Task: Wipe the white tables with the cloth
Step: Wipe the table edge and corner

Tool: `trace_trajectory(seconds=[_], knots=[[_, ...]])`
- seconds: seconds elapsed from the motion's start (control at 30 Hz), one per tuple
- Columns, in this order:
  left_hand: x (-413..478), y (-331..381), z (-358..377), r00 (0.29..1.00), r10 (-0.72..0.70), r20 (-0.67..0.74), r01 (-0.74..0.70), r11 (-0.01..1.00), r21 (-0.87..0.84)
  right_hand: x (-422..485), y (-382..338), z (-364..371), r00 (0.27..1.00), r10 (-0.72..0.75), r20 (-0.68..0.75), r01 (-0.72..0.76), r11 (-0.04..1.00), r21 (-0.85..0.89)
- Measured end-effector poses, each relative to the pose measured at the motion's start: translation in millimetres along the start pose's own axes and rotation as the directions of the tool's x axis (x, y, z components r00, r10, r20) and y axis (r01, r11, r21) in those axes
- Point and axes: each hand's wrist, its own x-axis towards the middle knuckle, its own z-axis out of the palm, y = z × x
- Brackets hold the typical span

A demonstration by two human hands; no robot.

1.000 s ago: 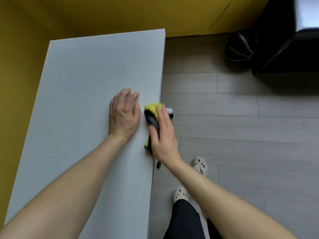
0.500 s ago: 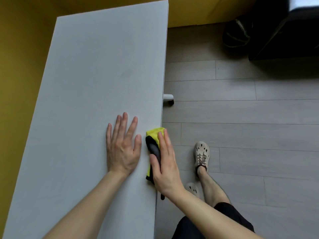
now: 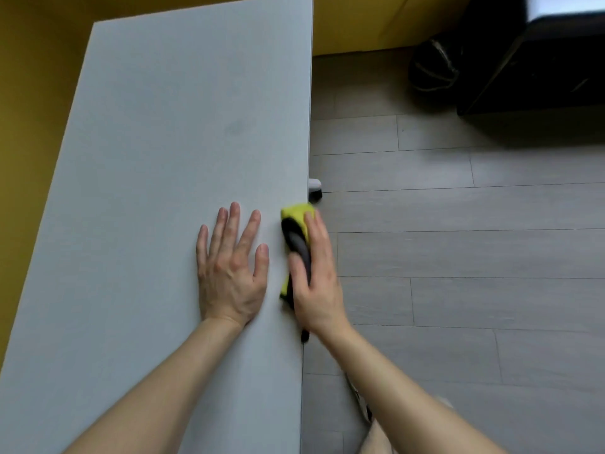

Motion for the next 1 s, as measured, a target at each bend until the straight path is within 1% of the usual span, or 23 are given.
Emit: trace_trajectory(seconds=[0.07, 0.1, 0.17, 0.33, 0.4, 0.43, 0.47, 0.53, 0.67, 0.73, 0.8, 0.93, 1.0], knots=[[-0.1, 0.0, -0.4, 1.000, 0.003, 0.002, -0.003, 1.000, 0.001, -60.6, -2.2, -2.6, 0.999, -0.002, 0.054, 0.002, 1.000, 0.009], [-0.6, 0.1, -0.6, 1.000, 0.003, 0.000, -0.003, 1.000, 0.003, -65.8, -1.3, -2.6, 0.998, 0.006, 0.066, -0.006, 1.000, 0.001], [-0.6, 0.5, -1.2, 1.000, 0.004, 0.001, -0.004, 1.000, 0.010, -25.1, 0.7, -0.9, 0.999, 0.006, 0.041, -0.005, 1.000, -0.011], [-0.4, 2.4, -2.3, 1.000, -0.005, 0.005, 0.005, 1.000, 0.022, 154.1, -3.7, -3.4, 0.998, 0.068, 0.003, -0.068, 0.997, -0.025], [-0.7, 2.2, -1.7, 1.000, -0.006, 0.001, 0.006, 1.000, 0.022, 184.1, -2.4, -4.3, 0.997, 0.075, 0.012, -0.074, 0.997, -0.036], [-0.5, 1.8, -1.5, 1.000, -0.007, 0.000, 0.007, 1.000, 0.023, 182.4, -2.1, -3.0, 0.998, 0.069, 0.007, -0.069, 0.997, -0.037], [-0.4, 1.5, -1.8, 1.000, -0.007, -0.001, 0.007, 1.000, 0.022, 168.8, -1.4, -1.4, 0.998, 0.060, -0.006, -0.061, 0.997, -0.040], [-0.8, 1.4, -2.9, 1.000, -0.006, -0.003, 0.006, 1.000, 0.024, 109.7, 0.4, 2.4, 0.999, 0.029, -0.025, -0.030, 0.999, -0.038], [-0.1, 2.5, -3.6, 1.000, 0.000, 0.008, -0.001, 1.000, 0.031, -38.1, 3.1, -0.7, 0.999, 0.003, 0.042, -0.002, 1.000, -0.016], [-0.1, 2.8, -3.5, 1.000, 0.001, 0.009, -0.002, 1.000, 0.031, -53.5, 1.7, -2.6, 0.997, 0.021, 0.069, -0.019, 1.000, -0.021], [0.5, 2.0, -2.7, 1.000, 0.005, 0.001, -0.005, 1.000, 0.031, -12.9, 0.0, -1.4, 0.999, 0.014, 0.049, -0.013, 0.999, -0.033], [-1.0, 1.3, -2.8, 1.000, -0.006, 0.008, 0.006, 1.000, 0.025, 122.7, -4.6, 0.4, 0.998, 0.063, 0.005, -0.063, 0.997, -0.042], [-1.0, 2.0, -2.6, 1.000, -0.009, 0.004, 0.009, 1.000, 0.018, 168.4, -3.5, -2.3, 0.998, 0.058, 0.001, -0.058, 0.997, -0.057]])
